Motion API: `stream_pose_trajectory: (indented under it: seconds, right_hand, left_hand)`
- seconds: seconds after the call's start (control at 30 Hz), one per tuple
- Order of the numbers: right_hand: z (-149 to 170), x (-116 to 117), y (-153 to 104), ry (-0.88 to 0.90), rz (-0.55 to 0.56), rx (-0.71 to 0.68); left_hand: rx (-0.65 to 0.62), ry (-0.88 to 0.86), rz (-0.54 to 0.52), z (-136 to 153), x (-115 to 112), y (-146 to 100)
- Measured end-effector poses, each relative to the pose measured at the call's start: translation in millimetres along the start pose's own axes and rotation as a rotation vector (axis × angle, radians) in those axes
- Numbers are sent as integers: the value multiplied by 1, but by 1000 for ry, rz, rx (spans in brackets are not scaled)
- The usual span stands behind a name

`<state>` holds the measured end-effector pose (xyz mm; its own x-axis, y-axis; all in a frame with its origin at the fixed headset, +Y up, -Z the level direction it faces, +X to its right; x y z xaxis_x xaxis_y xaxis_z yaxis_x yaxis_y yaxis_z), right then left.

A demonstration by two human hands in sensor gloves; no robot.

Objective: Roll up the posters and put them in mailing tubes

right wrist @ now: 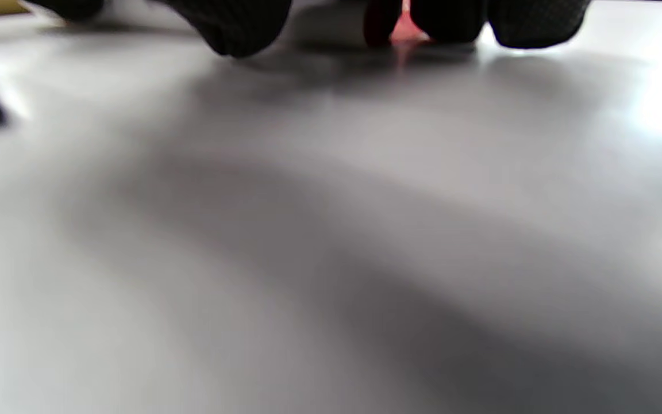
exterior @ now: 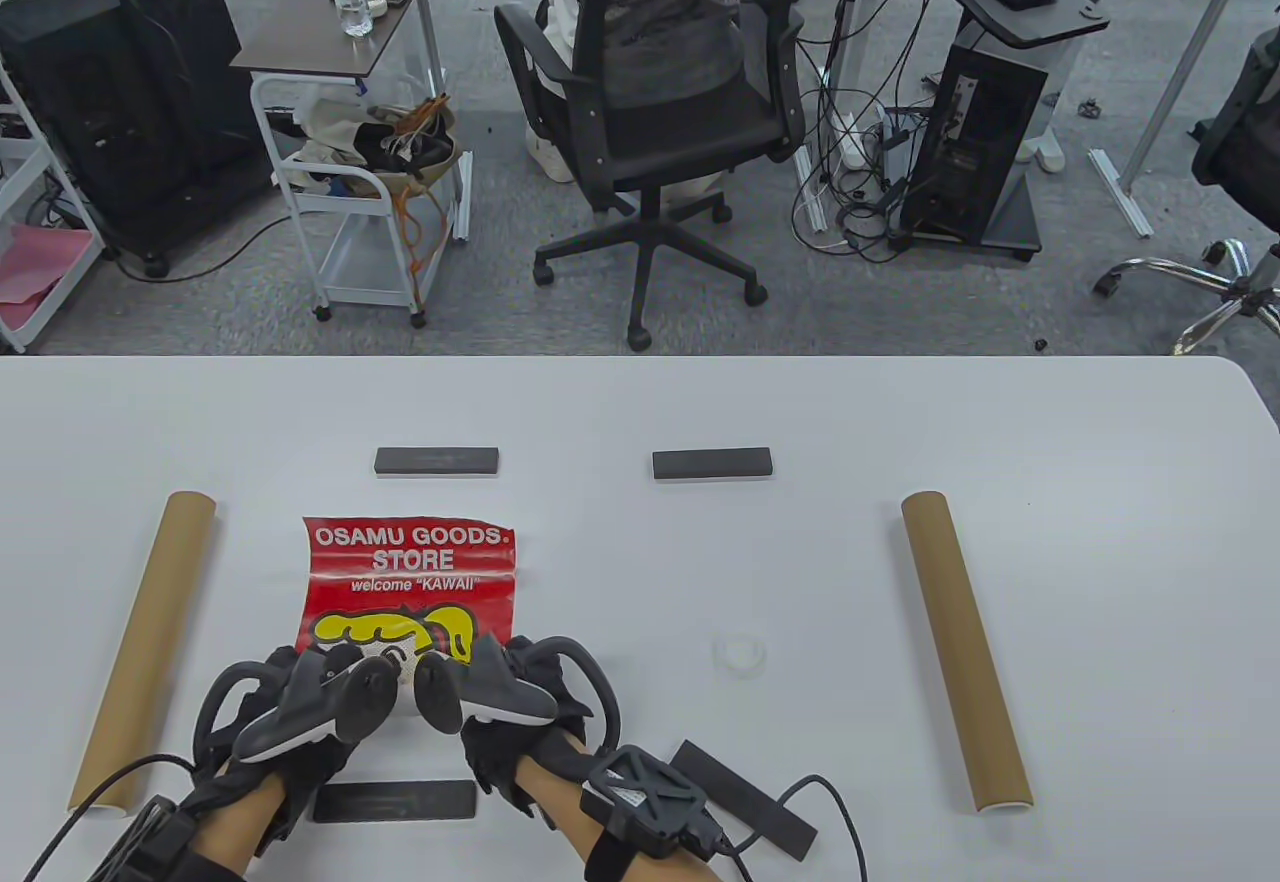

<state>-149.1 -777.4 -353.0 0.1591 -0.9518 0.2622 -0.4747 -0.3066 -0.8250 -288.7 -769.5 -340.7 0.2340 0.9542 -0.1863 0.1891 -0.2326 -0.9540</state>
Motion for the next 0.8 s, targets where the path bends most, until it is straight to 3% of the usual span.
stream_pose_trajectory:
  seconds: [0.1, 0.2, 0.23, 0.47, 0.53, 0.7, 0.8]
  right_hand:
    - [-4, -1, -1, 35, -37, -9]
    - [-16, -17, -14, 19, 167, -59]
    - [-18, -20, -14, 5, 190, -72]
    - [-26, -6, -8, -65, 27, -26]
    - [-23, -3, -9, -19, -25, -22]
    - [-29, -14, -22, -7, 168, -38]
    - [-36, -8, -19, -58, 66, -28]
  left_hand:
    - [-1, 36, -20, -2, -1, 1]
    - [-9, 26, -45, -3, 2, 0]
    - [-10, 9, -29, -4, 2, 0]
    - [10, -14, 58, -4, -4, 1]
    - [12, 21, -4, -5, 0, 1]
    - [-1, 15, -9, -6, 3, 0]
    - [7, 23, 33, -6, 0, 0]
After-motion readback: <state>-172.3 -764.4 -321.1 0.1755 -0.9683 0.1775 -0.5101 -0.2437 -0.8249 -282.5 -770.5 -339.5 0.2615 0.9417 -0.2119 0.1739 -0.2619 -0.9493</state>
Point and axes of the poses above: the tracker on the back of each hand, its own z axis roughly to the little-finger side, its own y axis roughly from the wrist to the fingertips, x = y × z, the point moved 3 cm from there along y, roughly from the wrist to the fingertips
